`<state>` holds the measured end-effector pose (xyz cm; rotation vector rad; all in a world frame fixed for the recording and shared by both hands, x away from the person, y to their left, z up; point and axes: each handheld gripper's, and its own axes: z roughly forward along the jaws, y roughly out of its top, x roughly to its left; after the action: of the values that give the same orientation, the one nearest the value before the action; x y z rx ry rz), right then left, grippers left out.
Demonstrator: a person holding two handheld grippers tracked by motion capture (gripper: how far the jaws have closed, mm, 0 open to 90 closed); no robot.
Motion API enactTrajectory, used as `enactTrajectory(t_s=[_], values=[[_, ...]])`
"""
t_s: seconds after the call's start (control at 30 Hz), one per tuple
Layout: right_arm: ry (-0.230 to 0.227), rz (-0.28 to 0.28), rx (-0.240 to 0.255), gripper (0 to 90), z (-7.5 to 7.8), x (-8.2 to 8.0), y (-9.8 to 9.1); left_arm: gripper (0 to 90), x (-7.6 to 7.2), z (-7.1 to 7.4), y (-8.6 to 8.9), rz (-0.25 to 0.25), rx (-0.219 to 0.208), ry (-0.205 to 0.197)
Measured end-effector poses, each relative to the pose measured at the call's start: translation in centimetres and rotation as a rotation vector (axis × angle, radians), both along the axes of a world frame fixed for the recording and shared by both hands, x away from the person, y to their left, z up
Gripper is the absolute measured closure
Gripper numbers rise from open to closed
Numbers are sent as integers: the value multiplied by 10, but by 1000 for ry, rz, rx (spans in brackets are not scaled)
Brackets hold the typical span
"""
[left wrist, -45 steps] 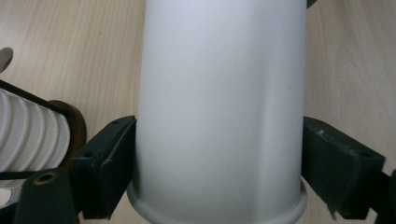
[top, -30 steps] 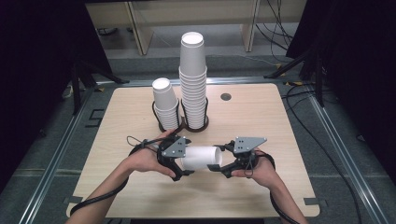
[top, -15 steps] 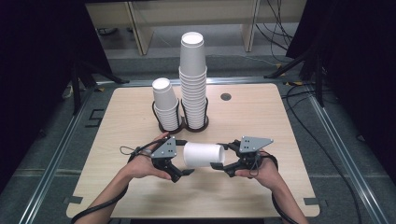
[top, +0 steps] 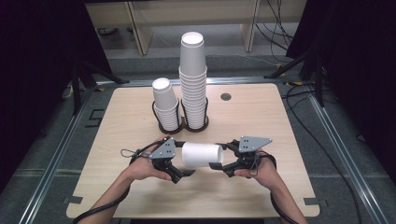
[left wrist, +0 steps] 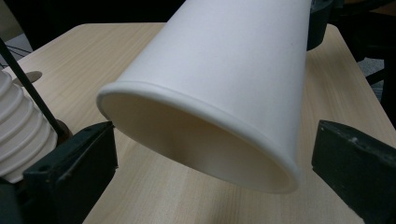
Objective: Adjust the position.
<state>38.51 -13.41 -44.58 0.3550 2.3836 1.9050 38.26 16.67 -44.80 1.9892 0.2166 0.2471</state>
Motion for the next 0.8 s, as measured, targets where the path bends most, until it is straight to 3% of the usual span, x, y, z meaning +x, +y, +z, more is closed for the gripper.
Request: enactTrajectory(t_s=[0.07,0.23,0.27,0.33,0.37,0.4,0.53,0.73,0.8], values=[[-13,1,13,272,-1,1,0,0,1,-1,0,0,-8,-1],[6,-14,23,272,-2,0,0,0,3,-1,1,-5,-6,-10],[6,-14,23,272,-2,0,0,0,4,-2,0,-4,-27,-5],[-15,-5,23,272,-1,1,0,0,5,-2,1,2,-25,-5],[-14,37,33,272,-2,3,0,0,5,-1,2,6,-17,-5],[-18,22,6,271,0,2,-1,0,5,-1,3,6,1,-15],[0,16,4,272,-1,1,-1,0,5,-1,0,4,-11,-6],[-17,26,1,272,-2,2,3,0,4,1,-3,4,-7,-6],[10,26,-4,272,-2,0,4,0,3,2,-4,0,-11,-10]])
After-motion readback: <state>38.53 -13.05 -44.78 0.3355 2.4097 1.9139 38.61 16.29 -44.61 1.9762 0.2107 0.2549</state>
